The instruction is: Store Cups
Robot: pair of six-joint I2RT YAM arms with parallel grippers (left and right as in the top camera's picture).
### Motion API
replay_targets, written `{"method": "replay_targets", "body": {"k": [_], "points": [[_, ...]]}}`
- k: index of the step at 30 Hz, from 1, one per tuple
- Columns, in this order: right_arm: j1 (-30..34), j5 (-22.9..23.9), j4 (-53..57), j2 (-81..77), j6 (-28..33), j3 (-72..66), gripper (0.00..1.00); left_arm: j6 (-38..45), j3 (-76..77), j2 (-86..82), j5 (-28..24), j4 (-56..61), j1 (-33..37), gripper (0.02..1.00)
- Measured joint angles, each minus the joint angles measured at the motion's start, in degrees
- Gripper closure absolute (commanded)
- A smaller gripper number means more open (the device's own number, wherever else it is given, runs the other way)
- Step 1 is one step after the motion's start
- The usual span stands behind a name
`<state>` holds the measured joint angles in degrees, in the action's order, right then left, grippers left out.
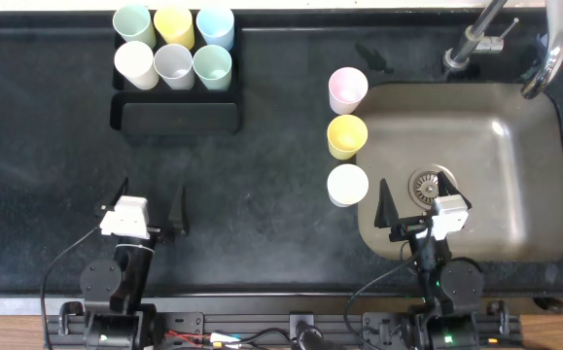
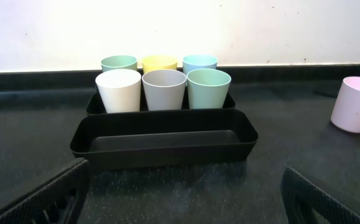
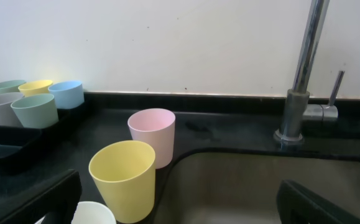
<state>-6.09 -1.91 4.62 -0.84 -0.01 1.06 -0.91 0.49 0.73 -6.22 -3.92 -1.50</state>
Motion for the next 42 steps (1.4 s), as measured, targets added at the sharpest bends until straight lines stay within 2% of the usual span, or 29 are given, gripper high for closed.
{"method": "replay_targets", "body": {"k": [27,34,42], "points": [[0.00,0.00,0.00,0.00,-0.02,0.00,0.005,0.00,0.00,0.00,0.11,0.00,0.00,0.020],[0.00,-0.02,0.00,0.00,0.00,0.00,0.005,0.00,0.00,0.00,3.65,0.46,0.00,0.018],[0.00,-0.02,-0.02,0.00,-0.04,0.00,0.005,0.00,0.00,0.00,1.88,2.84,0.00,0.020]]}}
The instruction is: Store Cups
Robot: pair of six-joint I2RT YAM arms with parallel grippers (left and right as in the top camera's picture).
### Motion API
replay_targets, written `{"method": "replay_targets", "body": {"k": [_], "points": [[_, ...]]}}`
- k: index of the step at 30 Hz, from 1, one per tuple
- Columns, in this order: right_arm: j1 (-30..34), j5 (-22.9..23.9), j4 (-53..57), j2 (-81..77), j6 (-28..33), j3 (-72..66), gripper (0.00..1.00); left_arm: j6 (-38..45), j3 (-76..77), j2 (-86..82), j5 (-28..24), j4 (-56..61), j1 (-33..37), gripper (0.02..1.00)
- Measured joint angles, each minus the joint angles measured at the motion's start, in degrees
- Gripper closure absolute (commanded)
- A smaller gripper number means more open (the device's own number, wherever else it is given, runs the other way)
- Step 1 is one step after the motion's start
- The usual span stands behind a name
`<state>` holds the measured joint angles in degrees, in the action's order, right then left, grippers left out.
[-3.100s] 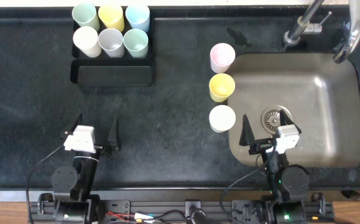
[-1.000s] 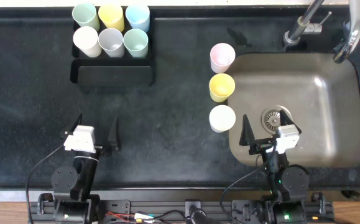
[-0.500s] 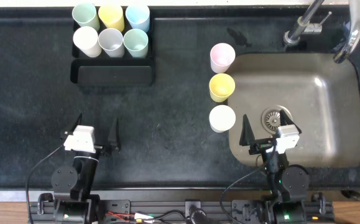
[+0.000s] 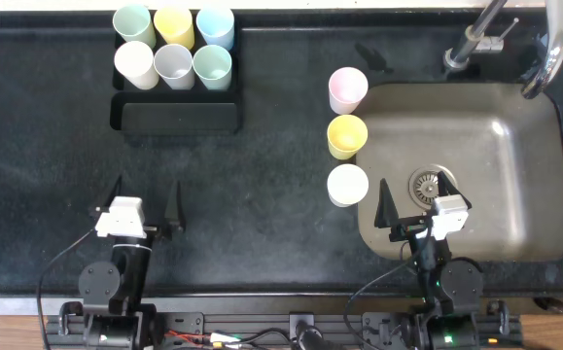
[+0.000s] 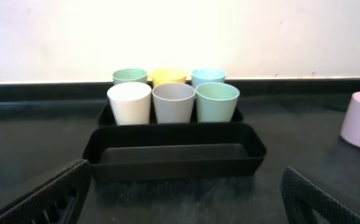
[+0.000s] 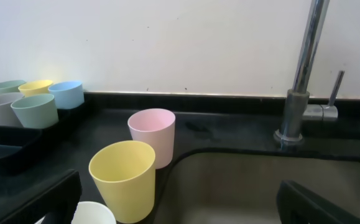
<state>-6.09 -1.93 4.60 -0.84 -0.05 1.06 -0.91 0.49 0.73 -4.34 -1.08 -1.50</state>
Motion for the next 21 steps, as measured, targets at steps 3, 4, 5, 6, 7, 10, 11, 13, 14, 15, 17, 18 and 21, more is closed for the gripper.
{"method": "replay_targets", "body": {"k": [3,4,5,6,7,10,11,13,14,15,17,18,21], "points": [[0.00,0.02,-0.02,0.00,0.02,0.00,0.007,0.00,0.00,0.02,-0.44,1.60,0.00,0.020],[0.00,0.04,-0.02,0.00,0.02,0.00,0.005,0.00,0.02,0.02,-0.50,2.34,0.00,0.020],[0.00,0.02,0.00,0.00,0.04,0.00,0.005,0.00,0.04,0.22,-0.68,3.19,0.00,0.018],[0.00,0.02,-0.02,0.00,0.02,0.00,0.005,0.00,0.26,0.76,-1.09,3.85,0.00,0.018],[0.00,0.02,0.00,0.00,0.02,0.00,0.005,-0.02,0.79,1.64,-1.53,4.17,0.00,0.018],[0.00,0.02,0.00,0.00,0.02,0.00,0.005,-0.87,4.11,5.66,-2.89,4.31,-0.02,0.018],[0.00,0.02,0.04,0.00,0.02,0.00,0.005,-1.53,6.03,7.69,-3.26,4.26,-0.02,0.018],[0.00,0.02,-0.02,0.00,0.02,0.00,0.005,-2.91,10.45,12.15,-3.67,4.00,-0.02,0.018],[0.00,0.02,0.00,0.00,0.02,0.00,0.005,-3.72,13.29,15.15,-3.85,3.63,-0.17,0.018],[0.00,0.00,0.00,0.00,0.02,0.00,0.007,-4.48,16.39,18.43,-3.91,2.86,-0.55,0.018],[0.00,0.02,-0.02,0.00,0.02,0.00,0.005,-5.38,22.73,25.16,-4.02,0.07,-1.99,0.018],[0.00,0.02,-0.04,0.00,0.02,0.00,0.005,-5.68,26.21,28.94,-3.91,-1.60,-3.02,0.018],[0.00,0.00,0.02,0.00,0.02,0.00,0.005,-6.62,36.22,39.76,-2.16,-6.38,-7.34,0.020]]}}
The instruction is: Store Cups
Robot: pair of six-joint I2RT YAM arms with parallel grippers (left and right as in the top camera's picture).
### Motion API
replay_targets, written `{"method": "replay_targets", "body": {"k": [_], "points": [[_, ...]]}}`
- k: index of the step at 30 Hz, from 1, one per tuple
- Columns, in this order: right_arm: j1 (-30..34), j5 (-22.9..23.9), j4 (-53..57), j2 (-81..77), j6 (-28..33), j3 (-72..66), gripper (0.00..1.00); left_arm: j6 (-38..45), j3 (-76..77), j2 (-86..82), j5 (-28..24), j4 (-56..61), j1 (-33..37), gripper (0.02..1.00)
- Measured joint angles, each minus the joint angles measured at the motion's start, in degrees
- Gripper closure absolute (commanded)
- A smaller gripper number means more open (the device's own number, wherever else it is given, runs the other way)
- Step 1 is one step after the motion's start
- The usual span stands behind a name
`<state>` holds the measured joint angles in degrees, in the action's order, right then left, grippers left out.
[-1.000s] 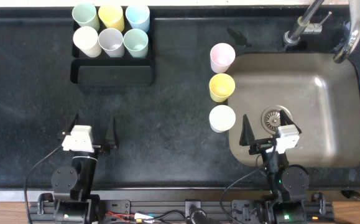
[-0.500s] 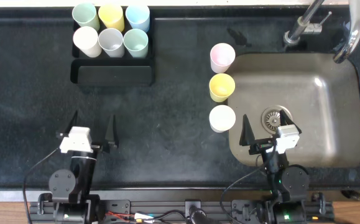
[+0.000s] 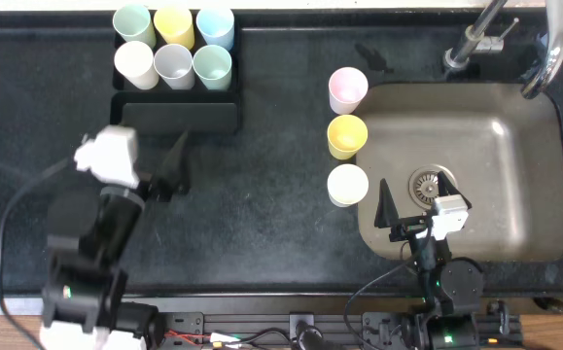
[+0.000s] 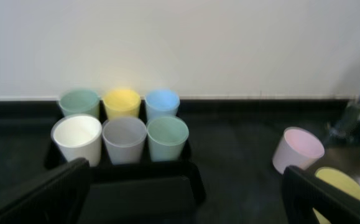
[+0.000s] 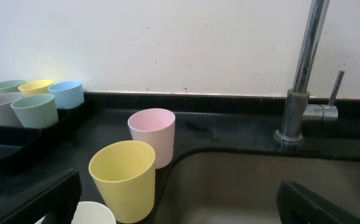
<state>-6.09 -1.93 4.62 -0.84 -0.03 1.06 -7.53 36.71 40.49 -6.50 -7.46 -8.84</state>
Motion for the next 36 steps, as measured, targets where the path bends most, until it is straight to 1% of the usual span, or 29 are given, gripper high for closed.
{"method": "replay_targets", "body": {"k": [5,7,9,12,18,23,30,34,36], "points": [[0.00,0.02,-0.02,0.00,0.02,0.00,0.005,-0.42,14.03,15.69,7.15,-2.27,-9.86,0.018],[0.00,0.04,0.00,0.00,0.02,0.00,0.005,-0.72,18.49,20.90,9.22,-2.38,-12.68,0.018],[0.00,0.02,0.00,0.00,0.02,0.00,0.007,-1.60,23.12,26.18,10.49,-3.10,-14.64,0.018],[0.00,0.02,-0.04,0.00,0.02,0.00,0.005,-2.93,30.36,33.55,10.71,-6.08,-15.96,0.020],[0.00,0.02,-0.04,0.00,0.04,0.00,0.005,-5.73,46.82,47.52,7.56,-17.09,-15.93,0.018],[0.00,0.02,0.00,0.00,0.00,0.00,0.005,-7.58,58.75,57.48,3.32,-22.16,-16.55,0.018],[0.00,0.04,0.00,0.00,0.02,0.00,0.005,-13.53,68.50,67.01,-2.67,-27.74,-18.62,0.018],[0.00,0.02,-0.02,0.00,0.00,0.00,0.005,-16.20,72.70,71.69,-4.35,-31.52,-20.50,0.018],[0.00,0.00,-0.04,0.00,0.00,0.00,0.005,-17.03,76.32,74.62,-4.48,-35.54,-21.59,0.018]]}}
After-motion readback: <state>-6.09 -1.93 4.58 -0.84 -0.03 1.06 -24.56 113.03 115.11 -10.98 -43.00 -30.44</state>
